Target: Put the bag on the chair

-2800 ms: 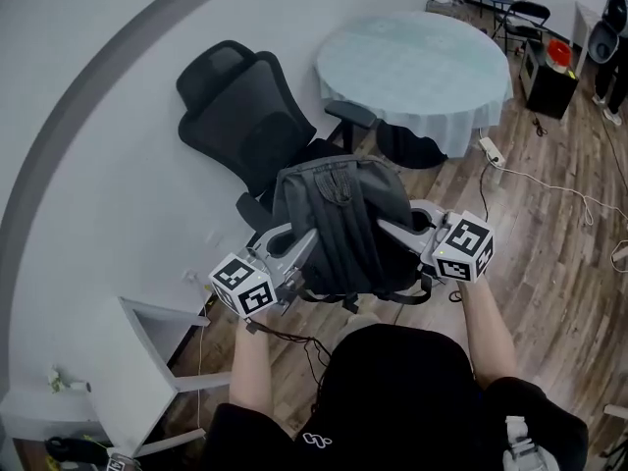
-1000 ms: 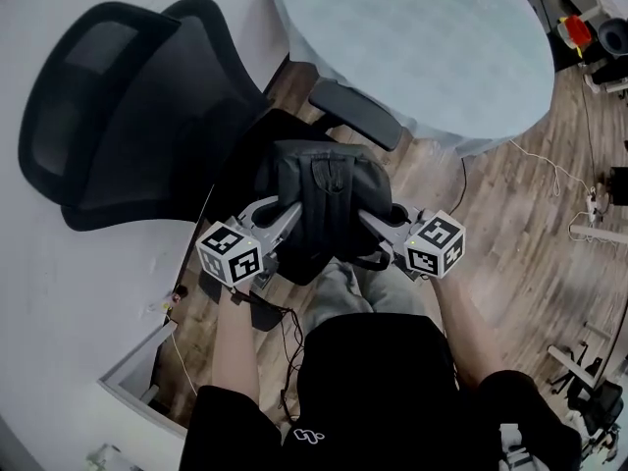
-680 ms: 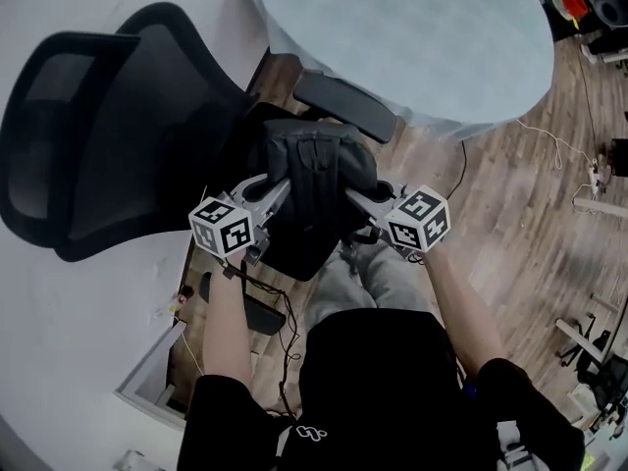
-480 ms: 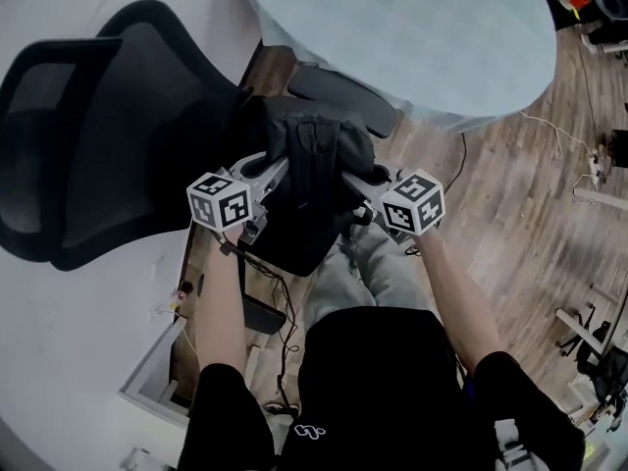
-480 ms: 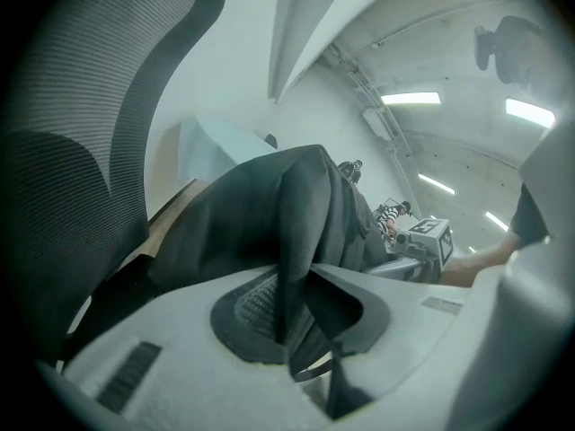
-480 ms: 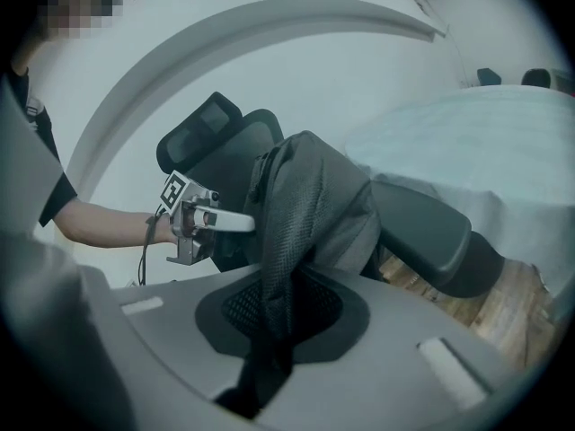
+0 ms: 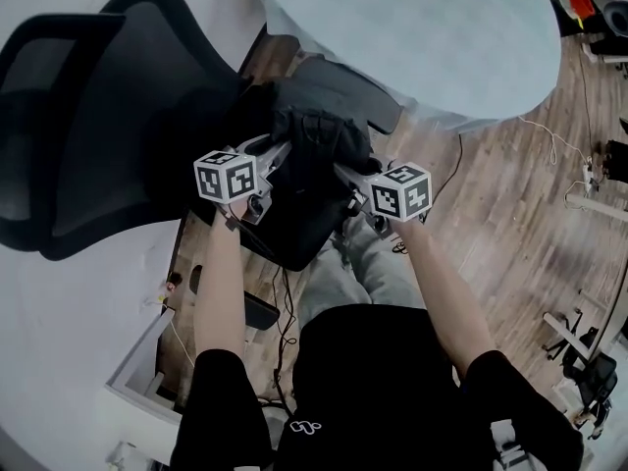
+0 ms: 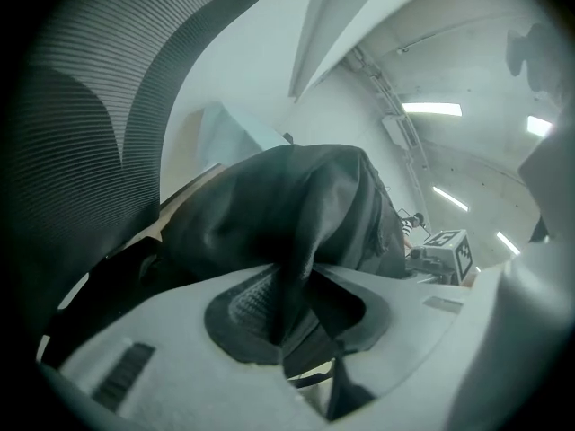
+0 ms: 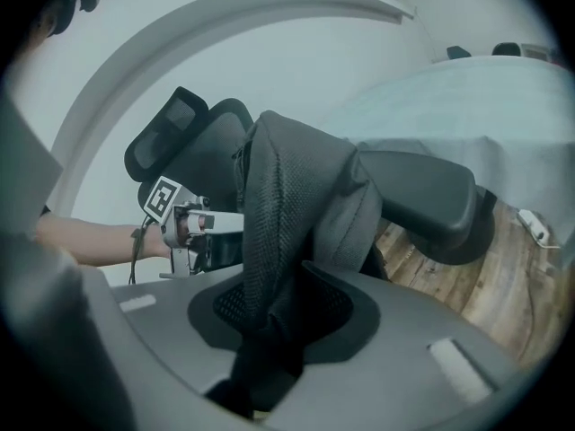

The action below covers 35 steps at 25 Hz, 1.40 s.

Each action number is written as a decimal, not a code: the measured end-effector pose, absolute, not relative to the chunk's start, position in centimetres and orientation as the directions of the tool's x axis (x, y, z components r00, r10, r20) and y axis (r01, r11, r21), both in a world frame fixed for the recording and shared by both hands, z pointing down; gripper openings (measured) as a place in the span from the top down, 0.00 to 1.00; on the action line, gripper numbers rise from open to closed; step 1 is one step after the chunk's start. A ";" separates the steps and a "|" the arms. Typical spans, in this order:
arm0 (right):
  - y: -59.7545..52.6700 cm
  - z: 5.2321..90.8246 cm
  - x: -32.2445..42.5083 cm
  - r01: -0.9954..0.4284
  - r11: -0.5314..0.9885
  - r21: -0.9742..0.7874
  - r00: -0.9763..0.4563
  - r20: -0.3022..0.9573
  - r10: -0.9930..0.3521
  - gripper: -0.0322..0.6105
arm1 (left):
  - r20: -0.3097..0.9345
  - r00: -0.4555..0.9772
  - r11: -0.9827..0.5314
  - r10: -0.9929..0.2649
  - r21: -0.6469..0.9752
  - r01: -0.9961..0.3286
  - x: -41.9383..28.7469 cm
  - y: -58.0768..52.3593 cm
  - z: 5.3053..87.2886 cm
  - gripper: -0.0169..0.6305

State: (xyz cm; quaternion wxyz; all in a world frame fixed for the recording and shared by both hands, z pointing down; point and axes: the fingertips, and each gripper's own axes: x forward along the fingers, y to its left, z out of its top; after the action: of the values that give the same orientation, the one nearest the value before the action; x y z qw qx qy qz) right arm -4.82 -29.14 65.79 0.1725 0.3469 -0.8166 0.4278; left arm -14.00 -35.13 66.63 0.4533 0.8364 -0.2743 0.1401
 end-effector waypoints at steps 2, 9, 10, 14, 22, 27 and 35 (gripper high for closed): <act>-28.6 65.5 -4.8 -0.713 0.395 -0.580 -0.702 0.578 -0.417 0.69 | 0.496 0.801 -0.454 -0.334 0.660 -0.598 -14.5 -34.1 66.6 0.81; -26.1 63.9 -4.3 -0.711 0.491 -0.503 -0.695 0.611 -0.380 0.58 | 0.548 0.723 -0.486 -0.421 0.537 -0.690 -17.7 -29.1 63.9 0.64; -25.8 63.4 -4.1 -0.713 0.498 -0.494 -0.692 0.609 -0.387 0.58 | 0.541 0.709 -0.485 -0.452 0.518 -0.705 -17.9 -28.8 62.8 0.64; -25.3 60.5 -3.0 -0.725 0.485 -0.489 -0.686 0.571 -0.451 0.57 | 0.481 0.651 -0.503 -0.587 0.414 -0.759 -18.1 -28.6 57.0 0.69; -31.2 46.6 -3.6 -0.732 0.536 -0.421 -0.670 0.305 -0.677 0.69 | 0.174 0.580 -0.512 -0.795 0.318 -0.798 -17.6 -32.2 41.0 0.98; -35.6 36.0 -6.5 -0.718 0.584 -0.378 -0.658 0.098 -0.746 0.93 | 0.047 0.508 -0.482 -0.860 0.252 -0.839 -16.8 -33.6 32.6 0.98; -33.4 32.5 -8.8 -0.745 0.564 -0.358 -0.619 0.053 -0.784 0.94 | 0.097 0.227 -0.214 -0.969 0.125 -0.969 -17.9 -31.2 32.3 0.98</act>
State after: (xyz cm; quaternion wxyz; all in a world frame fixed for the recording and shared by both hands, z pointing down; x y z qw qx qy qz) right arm -8.77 -33.42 32.51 -0.0558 0.4329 -0.8825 0.1752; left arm -17.89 -31.15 32.33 0.0793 0.7792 -0.6217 -0.0010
